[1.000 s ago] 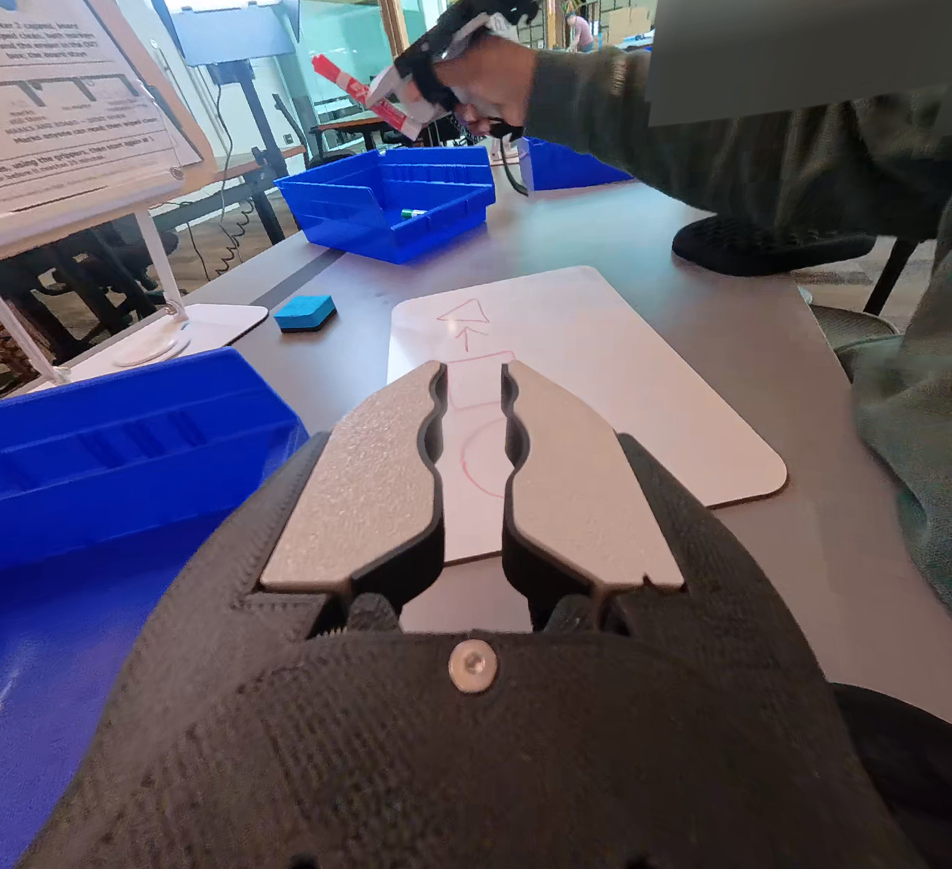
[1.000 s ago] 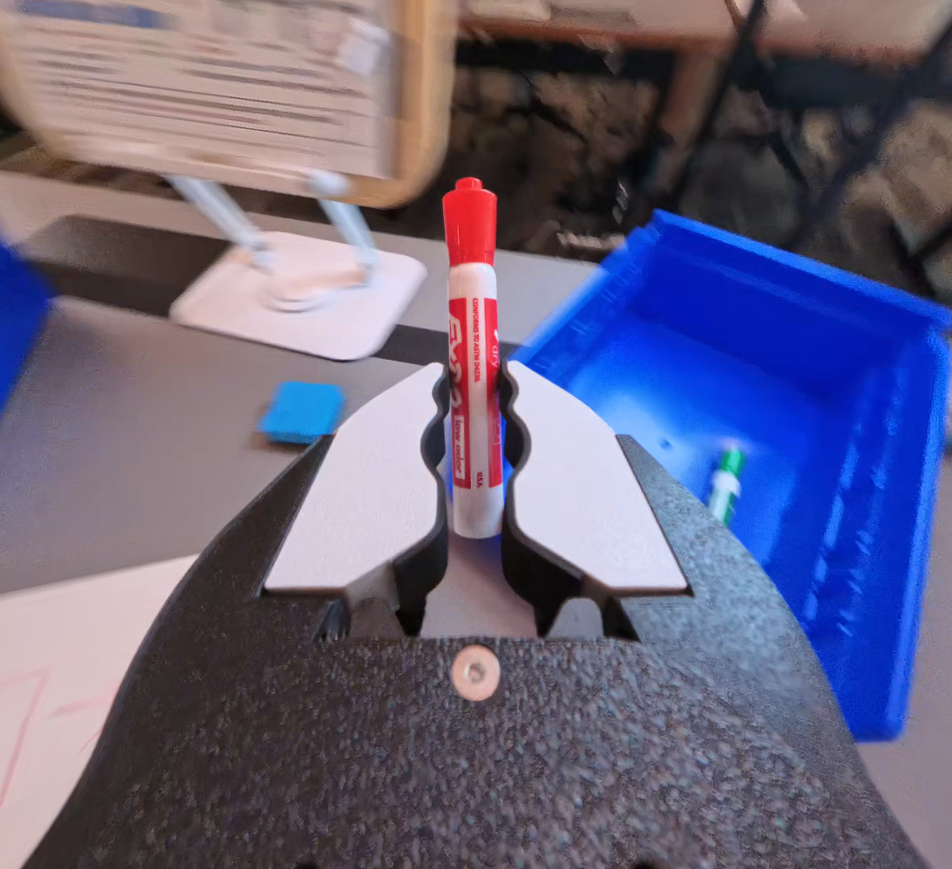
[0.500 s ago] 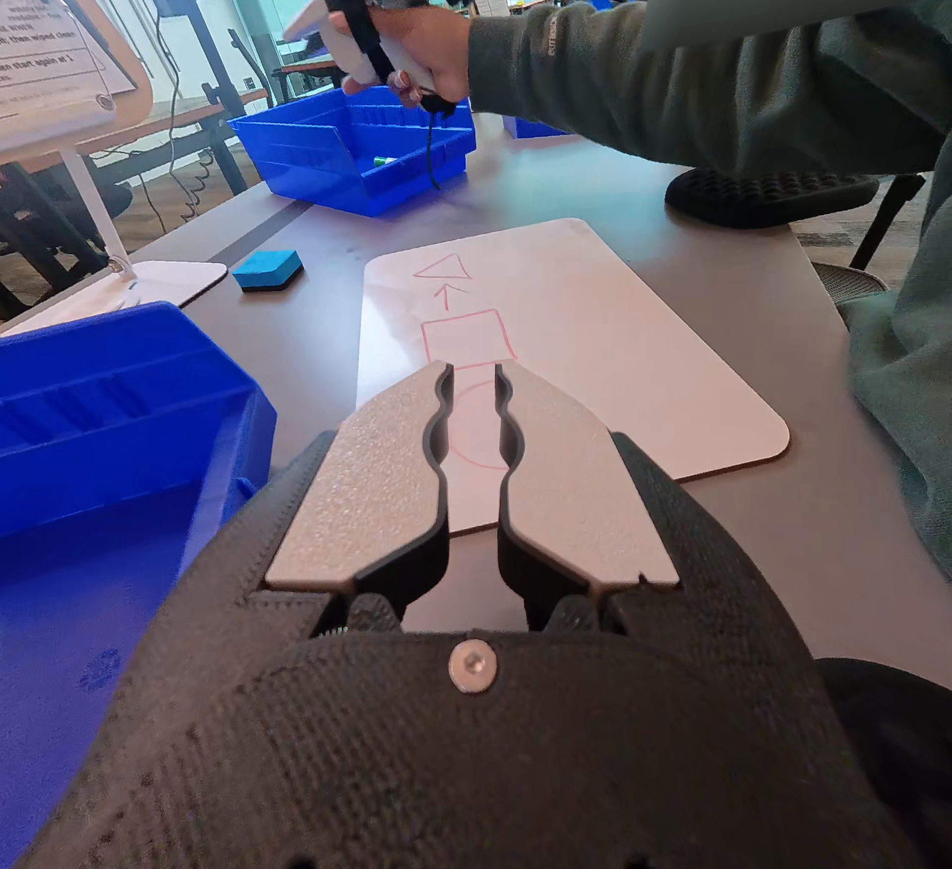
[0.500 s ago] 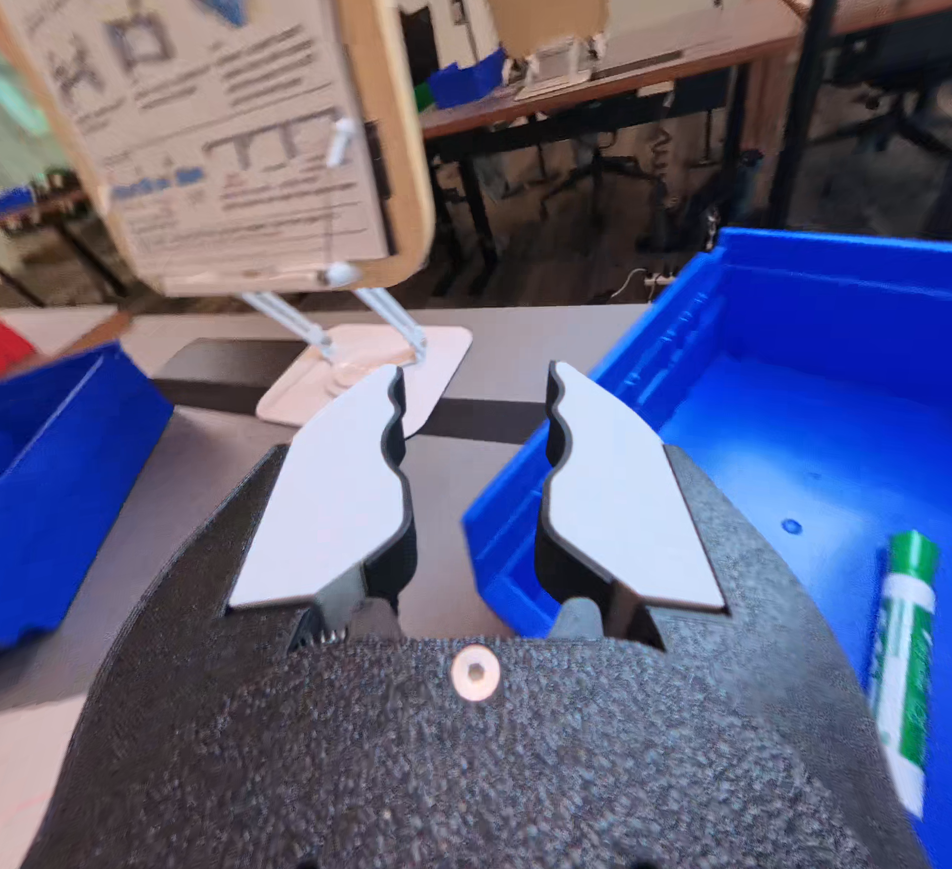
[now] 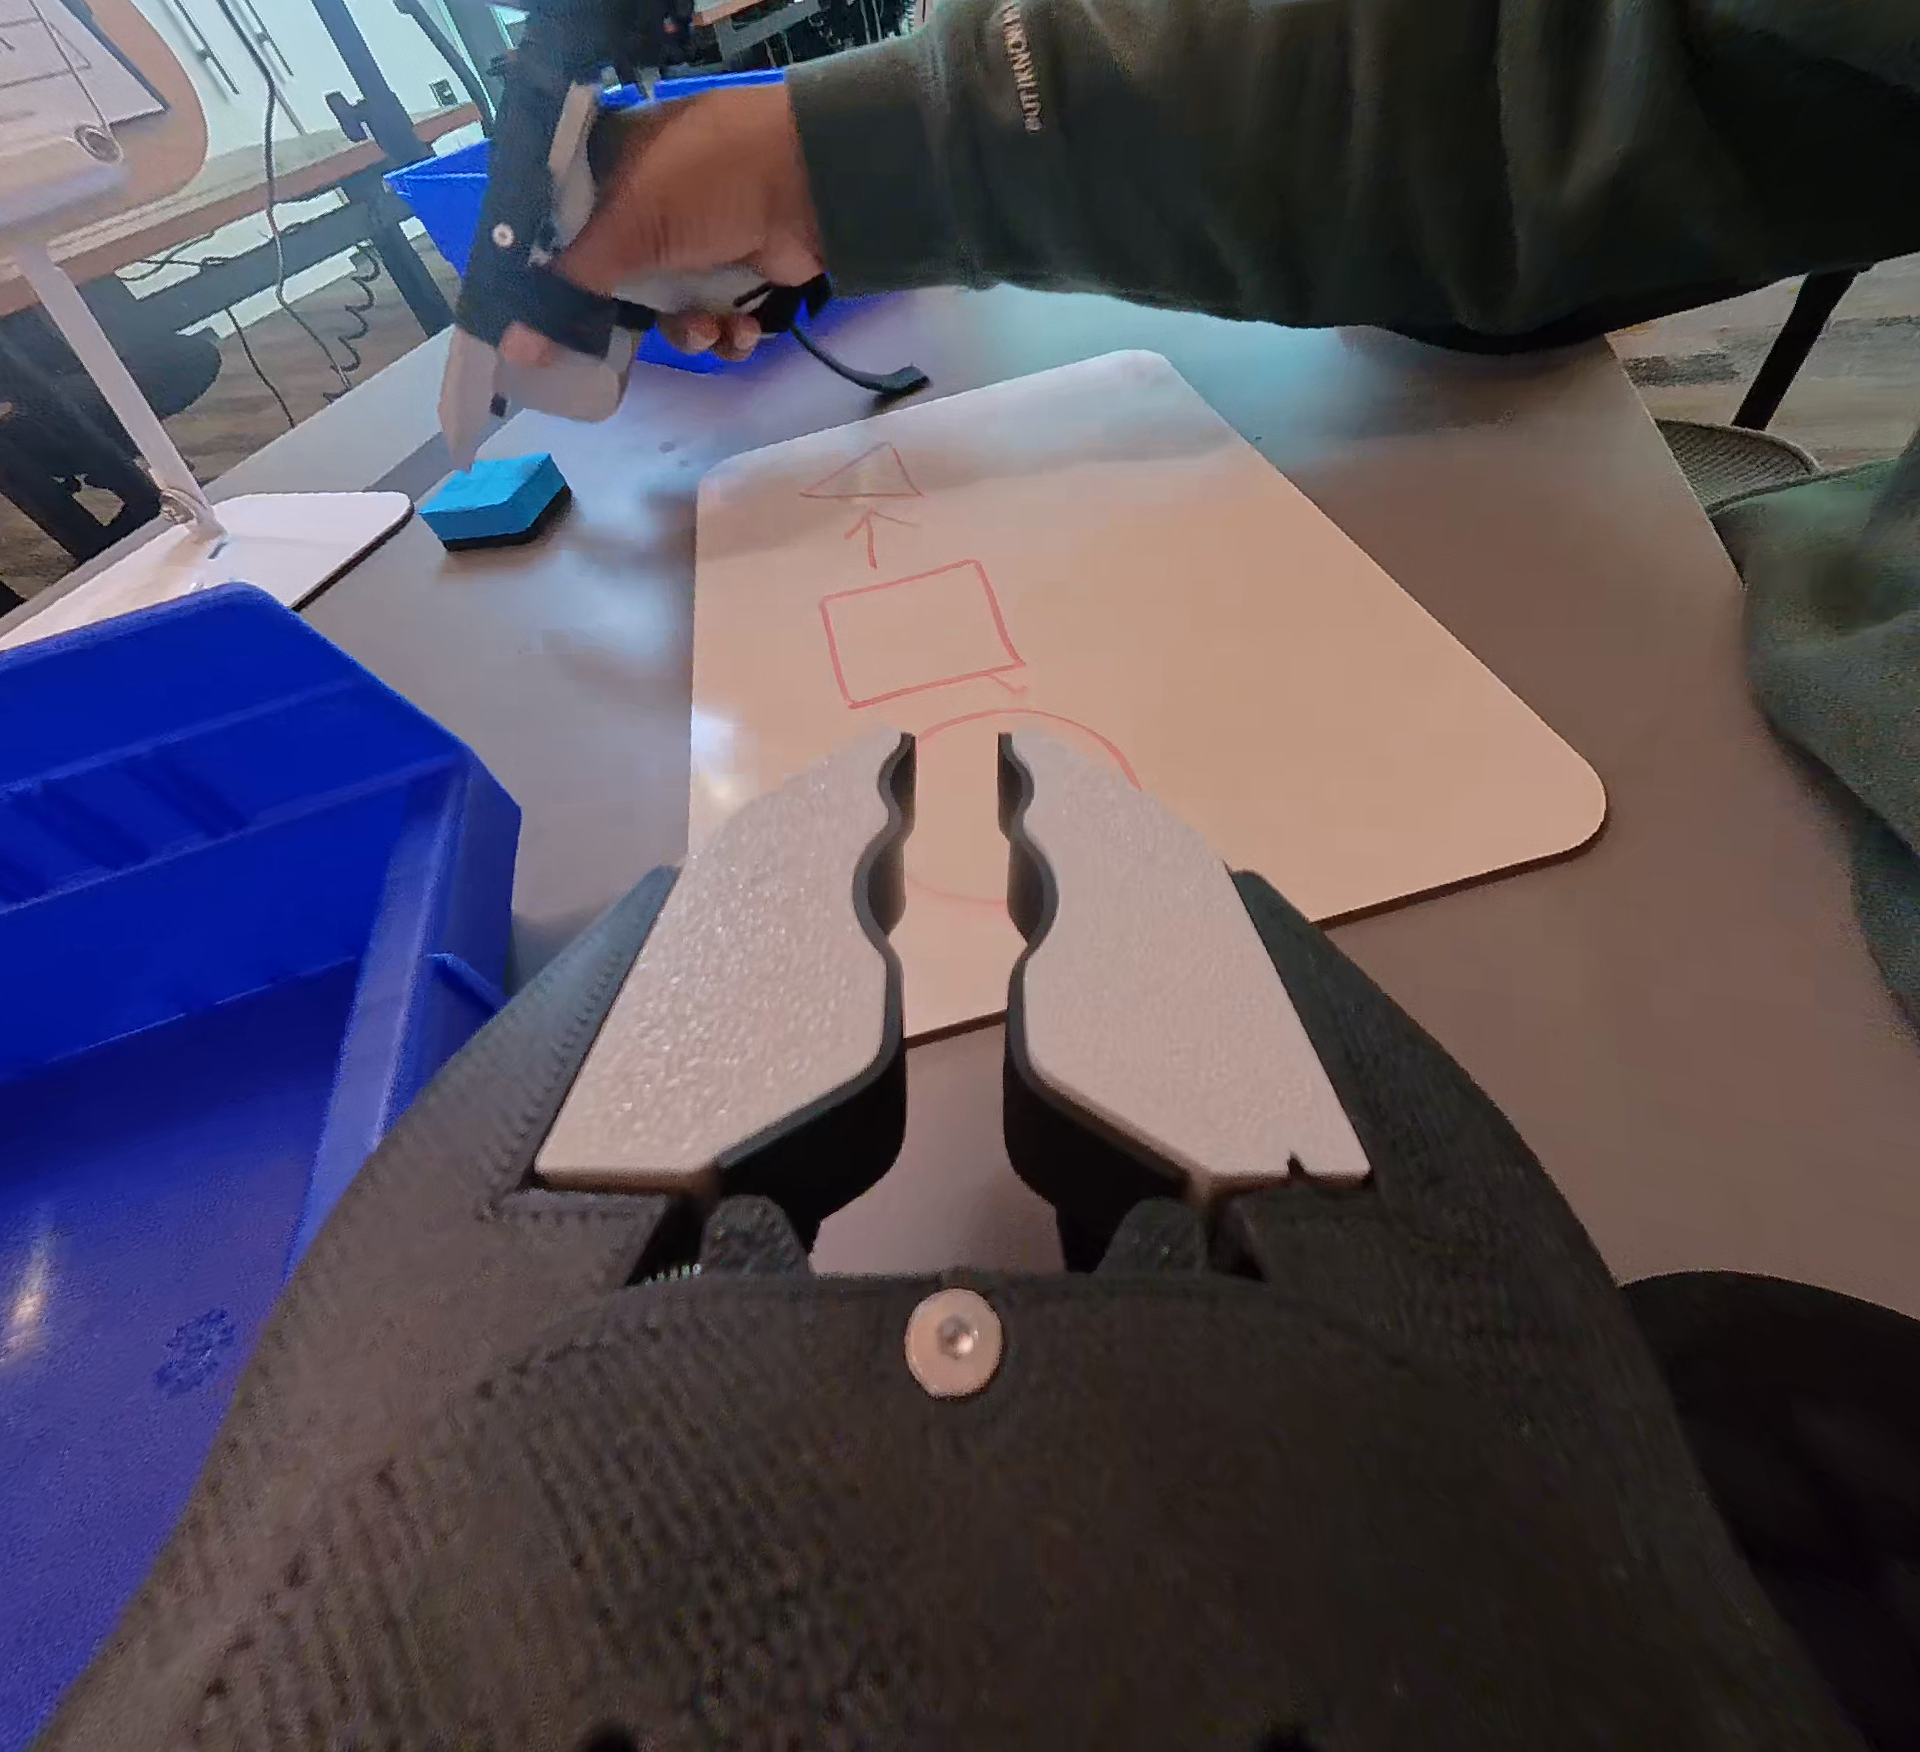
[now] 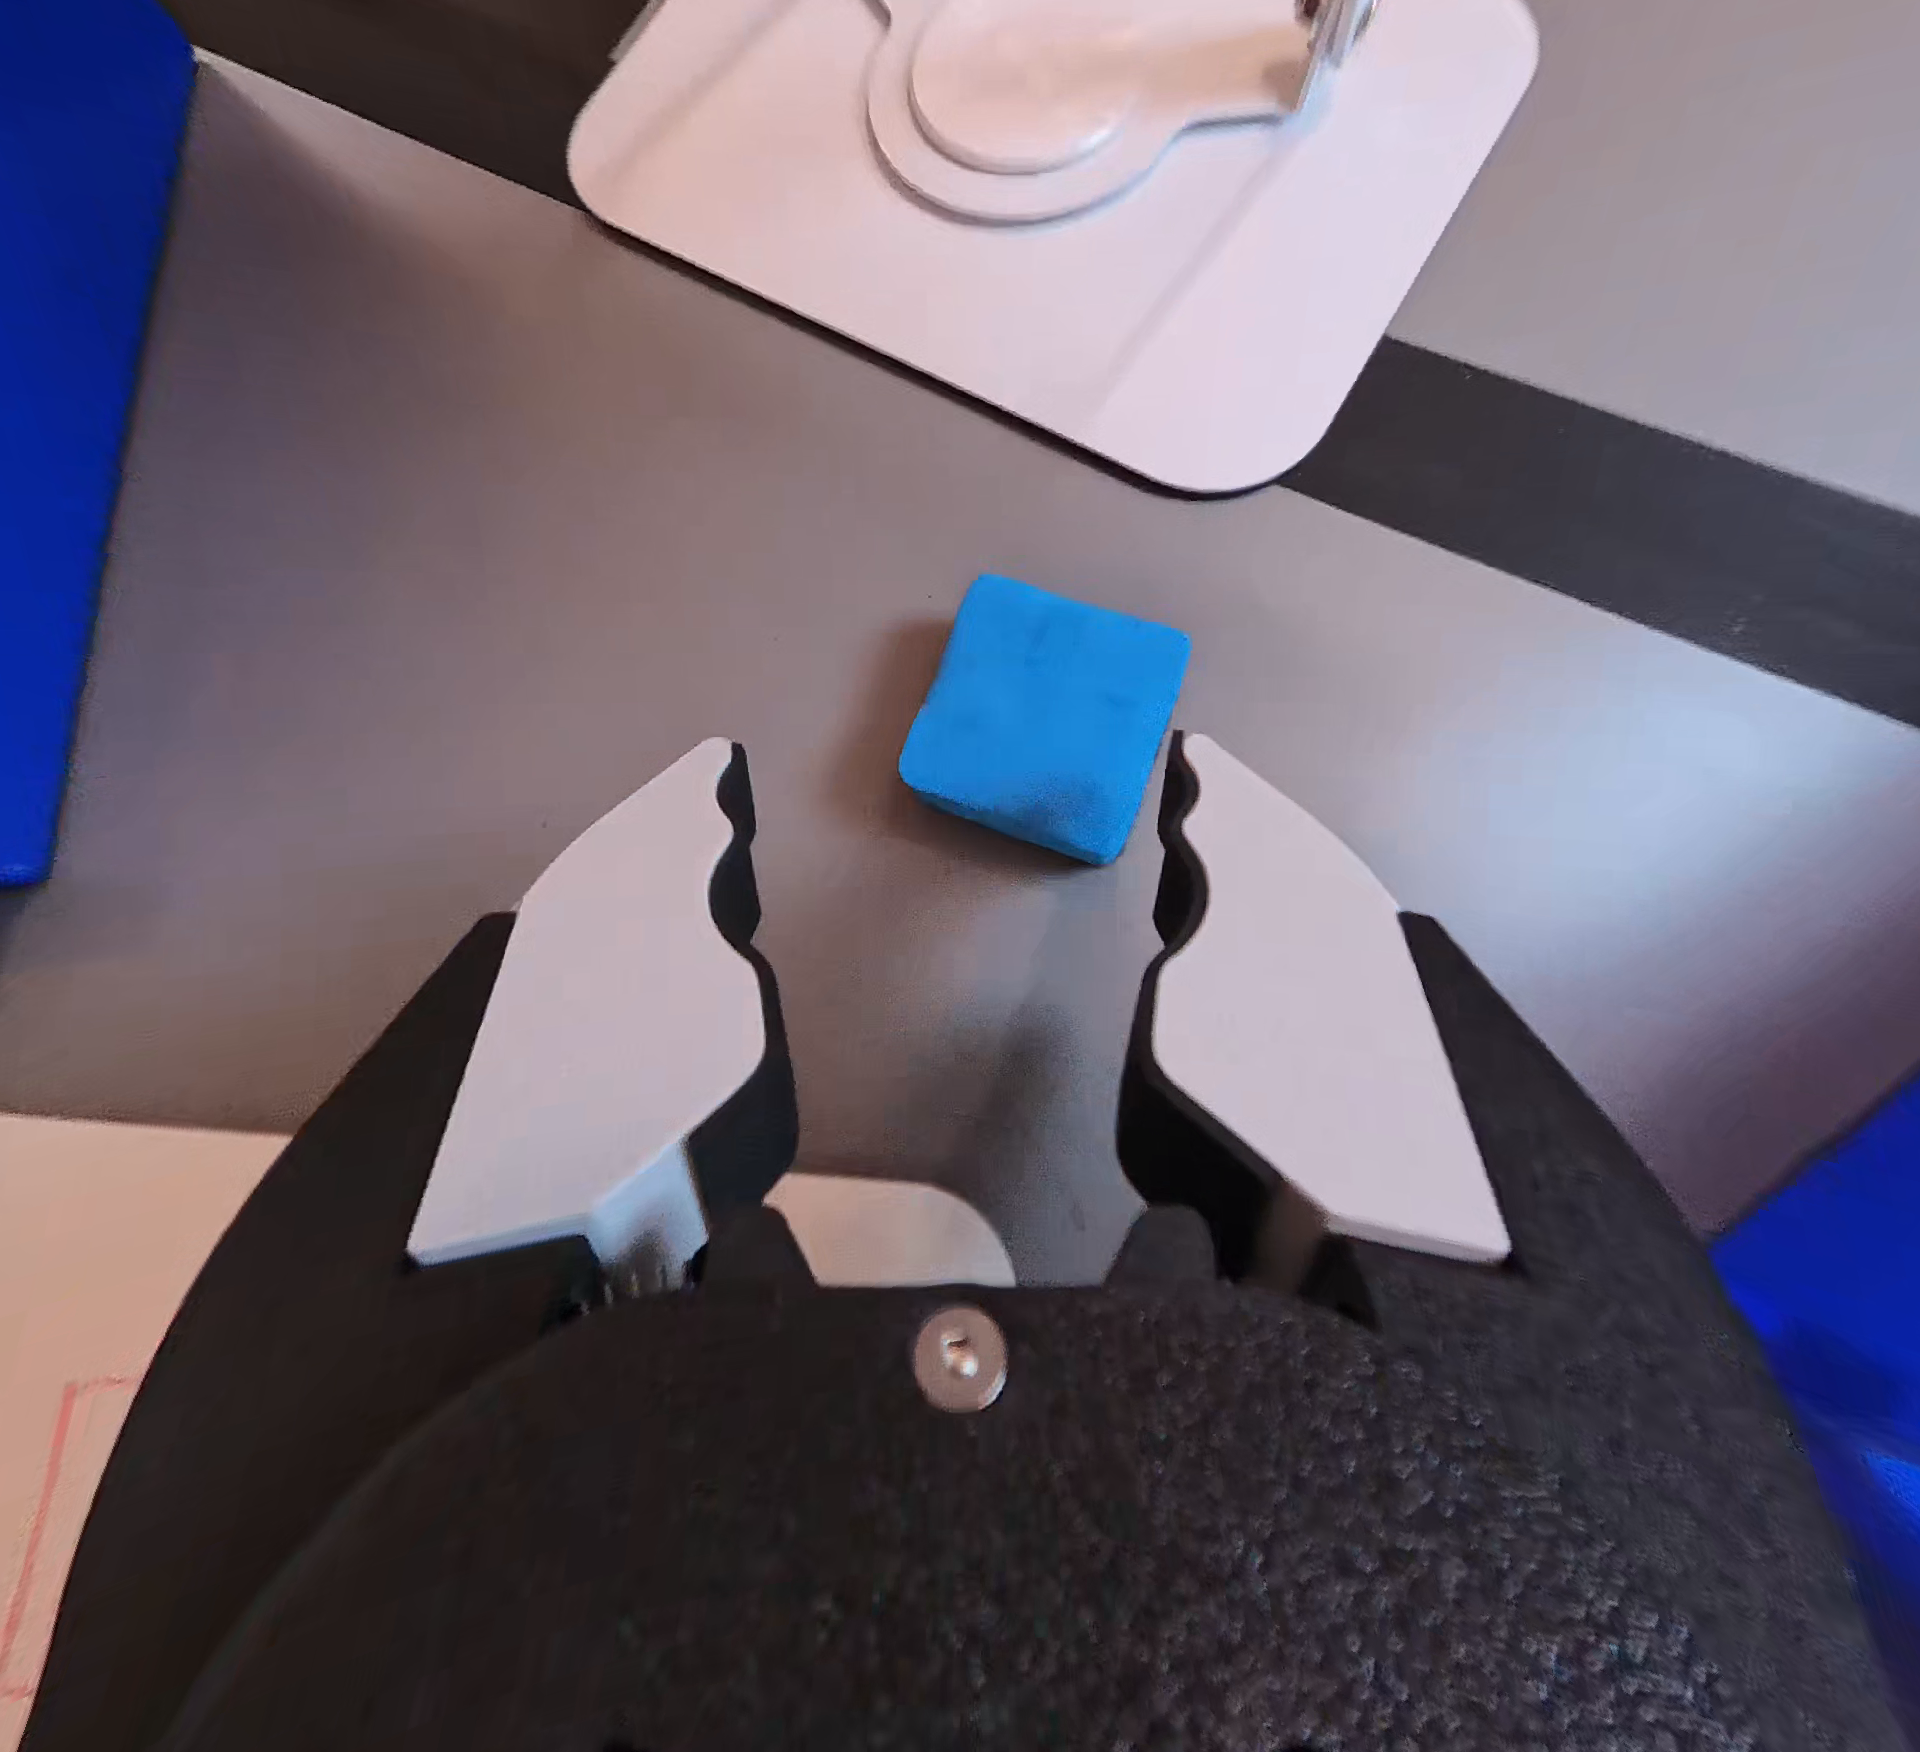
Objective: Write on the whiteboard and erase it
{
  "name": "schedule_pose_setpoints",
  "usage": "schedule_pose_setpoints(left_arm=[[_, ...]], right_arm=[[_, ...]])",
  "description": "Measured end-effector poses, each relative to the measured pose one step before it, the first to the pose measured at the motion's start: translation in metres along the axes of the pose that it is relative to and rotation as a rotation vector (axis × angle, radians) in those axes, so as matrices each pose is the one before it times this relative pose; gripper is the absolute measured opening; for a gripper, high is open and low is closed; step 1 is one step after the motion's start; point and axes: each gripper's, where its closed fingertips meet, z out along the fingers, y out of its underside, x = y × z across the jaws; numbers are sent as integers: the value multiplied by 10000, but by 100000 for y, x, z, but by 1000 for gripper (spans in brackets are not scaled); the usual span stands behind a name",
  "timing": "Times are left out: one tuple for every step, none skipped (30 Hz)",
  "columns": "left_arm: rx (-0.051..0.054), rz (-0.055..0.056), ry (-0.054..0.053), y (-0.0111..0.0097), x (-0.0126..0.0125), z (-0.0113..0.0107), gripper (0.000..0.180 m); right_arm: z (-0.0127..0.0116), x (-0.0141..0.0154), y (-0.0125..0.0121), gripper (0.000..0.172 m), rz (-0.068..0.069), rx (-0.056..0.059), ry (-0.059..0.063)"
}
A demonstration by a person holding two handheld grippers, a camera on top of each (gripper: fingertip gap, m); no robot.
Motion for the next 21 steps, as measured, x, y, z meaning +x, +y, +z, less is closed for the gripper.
schedule_pose_setpoints(left_arm=[[-35, 51, -12, 34, 15, 11, 15], [-29, 46, -5, 42, 17, 3, 15], [-27, 7, 19, 44, 33, 14, 14], [-29, -22, 30, 64, 21, 19, 14], [-25, -25, 35, 82, 35, 13, 14], [-38, -15, 31, 107, 52, 26, 14], [-56, 2, 25, 130, 50, 38, 14], [-48, 19, 21, 99, 51, 33, 14], [-17, 20, 29, 49, 82, 35, 14], [-12, 3, 29, 18, 76, 29, 14], [-23, 6, 17, 16, 67, 33, 14], [-10, 23, -1, 6, 37, 15, 14], [-3, 22, -6, -12, 29, 17, 14], [6, 16, -9, -23, 11, -2, 13], [10, 8, -7, -31, -3, -11, 13], [5, -6, -8, -12, -14, -7, 13], [-4, -13, -1, 8, -14, 2, 13], [-6, -10, 2, 11, -12, 0, 13], [3, -1, 0, 2, 0, 18, 13], [-7, 1, 5, 5, 4, 8, 13], [-14, 4, 0, 26, 9, 25, 13]], right_arm=[[669, 105, 129, 75, 266, -150, -6], [560, 315, 122, 73, 194, -176, 119], [453, 506, 1, 70, 76, -114, 225], [362, 334, -112, 68, 89, -21, 98], [303, 191, -19, 67, 148, -89, 3], [257, 196, 15, 66, 89, -98, 38], [210, 178, 16, 64, 1, -70, 75], [190, 128, 8, 63, -17, -52, 68], [168, -29, 38, 61, 4, -45, -13], [148, -50, 77, 59, 9, -74, -16], [103, 13, 54, 59, -35, -54, 57], [72, 50, 24, 59, -63, -41, 85], [41, 7, -18, 59, -44, -8, 50], [5, -29, -53, 59, -4, 16, 16], [-16, 7, -14, 58, -13, -19, 33], [-4, 36, -17, 57, -26, -12, 47], [13, 8, 30, 56, -21, -26, 20], [33, 23, 58, 55, -14, -42, 23], [2, 31, -1, 55, -5, -4, 26], [-2, 12, 9, 55, -7, -20, 0], [-13, 11, -12, 54, -13, -13, -3]])
